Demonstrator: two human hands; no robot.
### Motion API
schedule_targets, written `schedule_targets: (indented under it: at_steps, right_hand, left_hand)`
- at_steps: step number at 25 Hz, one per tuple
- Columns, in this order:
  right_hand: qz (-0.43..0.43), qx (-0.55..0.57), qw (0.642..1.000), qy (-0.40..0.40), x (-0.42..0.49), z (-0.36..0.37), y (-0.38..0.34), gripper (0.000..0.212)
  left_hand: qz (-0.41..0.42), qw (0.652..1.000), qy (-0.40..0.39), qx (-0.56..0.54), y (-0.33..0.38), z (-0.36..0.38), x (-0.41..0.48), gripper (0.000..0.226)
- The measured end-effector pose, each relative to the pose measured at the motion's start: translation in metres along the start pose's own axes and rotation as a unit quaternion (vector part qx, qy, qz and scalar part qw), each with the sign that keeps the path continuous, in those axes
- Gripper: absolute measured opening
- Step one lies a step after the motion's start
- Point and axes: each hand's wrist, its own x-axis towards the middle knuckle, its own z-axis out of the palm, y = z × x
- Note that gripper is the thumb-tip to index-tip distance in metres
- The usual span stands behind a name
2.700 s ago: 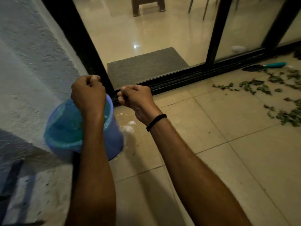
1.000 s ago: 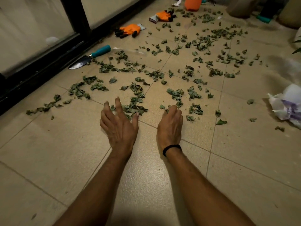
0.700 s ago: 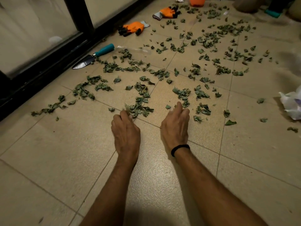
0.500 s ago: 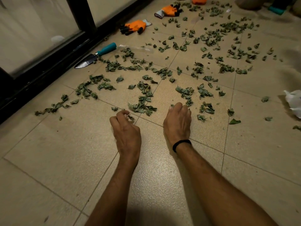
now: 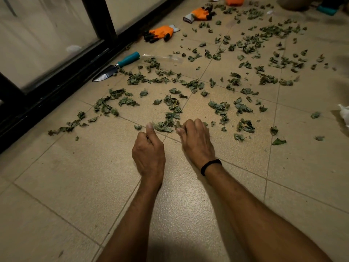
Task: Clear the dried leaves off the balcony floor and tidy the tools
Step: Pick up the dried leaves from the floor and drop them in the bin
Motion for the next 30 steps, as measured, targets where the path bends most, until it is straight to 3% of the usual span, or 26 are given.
schedule_targets:
  at_steps: [5,8,10,15,17,20,25,27,30]
  right_hand:
    - [0.059,0.178,0.981,0.042,-0.003,-0.008,0.001,0.013]
    - [0.09,0.229,0.968,0.054,0.001,-0.005,-0.001,0.002]
    - [0.095,0.234,0.965,0.07,0.002,-0.002,-0.007,0.009]
    - [0.071,0.174,0.981,0.05,0.003,-0.002,-0.022,0.041]
    - [0.06,0.127,0.989,0.045,0.002,0.004,-0.024,0.036]
    - [0.021,0.06,0.997,0.049,-0.003,0.016,-0.028,0.024]
    - [-0.024,-0.052,0.998,-0.008,0.001,0.017,-0.029,0.045]
    - [-0.04,-0.072,0.997,-0.007,0.002,0.018,-0.028,0.033]
    - [-0.036,-0.048,0.998,0.021,0.0,0.02,-0.032,0.021]
  left_hand:
    - [0.034,0.999,0.017,0.008,-0.01,0.003,0.004,0.033]
    - [0.027,0.999,0.012,0.012,-0.011,0.004,0.003,0.026]
    - [0.021,1.0,0.014,0.006,-0.01,0.004,0.004,0.022]
    - [0.002,1.0,0.018,-0.004,-0.012,0.002,0.004,0.016]
    - [0.01,1.0,0.02,-0.02,-0.01,0.001,0.003,0.006]
    - [0.018,0.999,0.019,-0.022,-0.004,-0.001,0.003,0.025]
    - [0.027,0.999,0.001,-0.031,-0.003,-0.001,0.003,0.029]
    - [0.022,1.0,0.0,-0.016,-0.003,-0.003,0.006,0.04]
    - [0.035,0.998,-0.01,0.057,-0.011,-0.005,0.021,0.031]
